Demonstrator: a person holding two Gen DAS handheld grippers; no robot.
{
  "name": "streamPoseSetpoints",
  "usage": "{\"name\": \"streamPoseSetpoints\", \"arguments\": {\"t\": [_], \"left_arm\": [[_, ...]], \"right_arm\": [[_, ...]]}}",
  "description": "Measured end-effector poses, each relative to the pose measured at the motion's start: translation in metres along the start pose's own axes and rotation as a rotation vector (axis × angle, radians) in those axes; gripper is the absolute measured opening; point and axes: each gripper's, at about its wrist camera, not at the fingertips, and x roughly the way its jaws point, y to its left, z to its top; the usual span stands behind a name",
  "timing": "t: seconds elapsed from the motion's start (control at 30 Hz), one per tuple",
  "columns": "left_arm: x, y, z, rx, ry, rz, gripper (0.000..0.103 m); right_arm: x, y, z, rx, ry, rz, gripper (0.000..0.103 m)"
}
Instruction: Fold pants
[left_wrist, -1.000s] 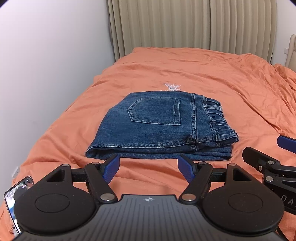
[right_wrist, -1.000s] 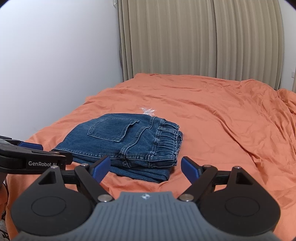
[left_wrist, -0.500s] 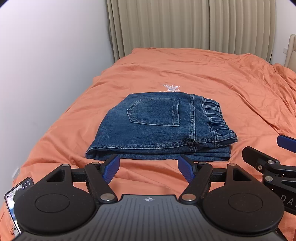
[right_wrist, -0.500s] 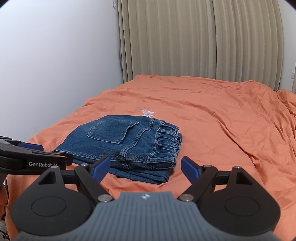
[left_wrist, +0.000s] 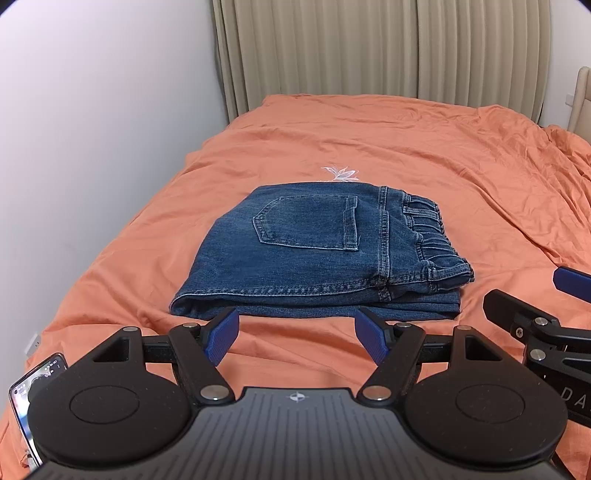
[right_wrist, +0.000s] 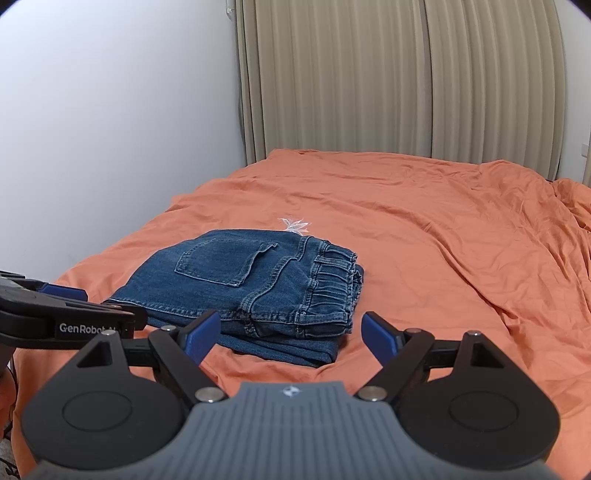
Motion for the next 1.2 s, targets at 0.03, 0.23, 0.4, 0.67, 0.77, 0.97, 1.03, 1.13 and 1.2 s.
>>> {"name": "streamPoseSetpoints", "arguments": {"t": [0.03, 0.23, 0.4, 0.67, 0.77, 0.97, 1.03, 1.13, 1.2], "left_arm": [[-0.0001, -0.0002, -0.0001, -0.001, 0.000, -0.001, 0.084], [-0.0003, -0.0006, 0.0000, -0.001, 0.000, 0.000, 0.084], [0.0003, 0.0005, 0.0004, -0.002, 0.001, -0.002, 0.084], [0.0010, -0.0001, 0.0000, 0.008, 0.001, -0.002, 0.084], [0.0014, -0.0009, -0.0007, 0.012, 0.007, -0.004, 0.084], [0.0007, -0.0009, -0.0009, 0.012, 0.006, -0.006, 0.084], [-0.0005, -0.0003, -0.0007, 0.009, 0.004, -0.011, 0.084], [-0.0022, 0.0012, 0.0002, 0.002, -0.005, -0.019, 0.084], [-0.0029, 0.0014, 0.0002, 0.006, -0.010, -0.018, 0.084]], "right_arm": [[-0.0001, 0.0001, -0.0002, 0.000, -0.001, -0.001, 0.080], [-0.0001, 0.0006, 0.0000, -0.003, 0.001, -0.002, 0.080], [0.0001, 0.0009, -0.0001, -0.004, -0.001, -0.004, 0.080], [0.0004, 0.0017, -0.0001, -0.004, 0.000, -0.005, 0.080], [0.0005, 0.0017, -0.0001, -0.004, 0.000, -0.004, 0.080], [0.0016, 0.0002, -0.0008, -0.001, 0.009, -0.005, 0.080], [0.0016, 0.0003, -0.0010, -0.001, 0.011, -0.007, 0.080], [0.0007, -0.0006, -0.0008, 0.002, 0.012, -0.008, 0.080], [0.0005, -0.0011, -0.0001, 0.001, 0.013, -0.009, 0.080]]}}
